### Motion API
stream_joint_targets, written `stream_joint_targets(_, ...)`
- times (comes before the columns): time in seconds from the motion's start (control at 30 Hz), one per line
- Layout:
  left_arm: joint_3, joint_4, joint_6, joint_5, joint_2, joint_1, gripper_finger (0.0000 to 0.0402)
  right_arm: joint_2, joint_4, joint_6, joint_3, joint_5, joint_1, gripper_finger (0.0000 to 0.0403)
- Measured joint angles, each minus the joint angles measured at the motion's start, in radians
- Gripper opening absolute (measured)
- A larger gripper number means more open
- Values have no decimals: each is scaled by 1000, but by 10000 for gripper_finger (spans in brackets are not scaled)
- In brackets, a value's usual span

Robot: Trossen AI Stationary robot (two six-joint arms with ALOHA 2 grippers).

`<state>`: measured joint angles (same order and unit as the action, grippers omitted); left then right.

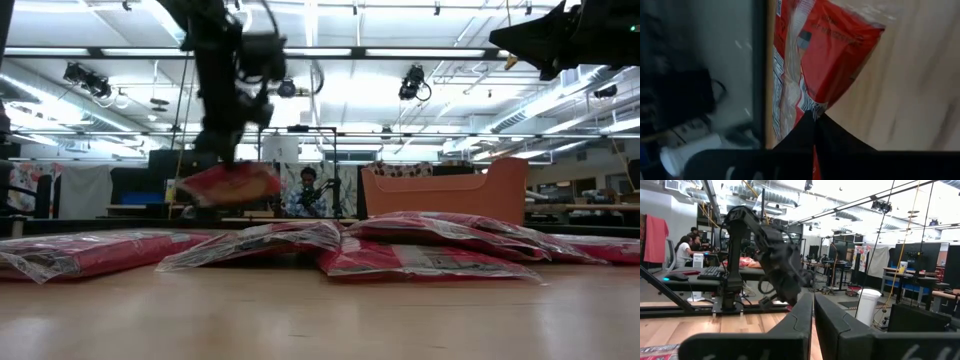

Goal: Sort popcorn bags into baskets
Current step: Put the red popcorn bag into the orange bin

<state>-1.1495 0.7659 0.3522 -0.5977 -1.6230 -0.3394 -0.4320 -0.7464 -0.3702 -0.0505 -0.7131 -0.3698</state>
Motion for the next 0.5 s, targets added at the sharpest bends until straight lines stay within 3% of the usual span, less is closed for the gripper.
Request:
stream_joint_targets(0.13,-40,-172,77,-79,0,65,4,0,0,0,0,0,0,25)
stream_joint_targets(0.27,-43,-435,191,-92,-12,109,4,0,-1,0,0,0,0,25)
stream_joint_targets(0.5,-64,-755,360,-95,-155,149,4,0,-8,0,0,1,0,25)
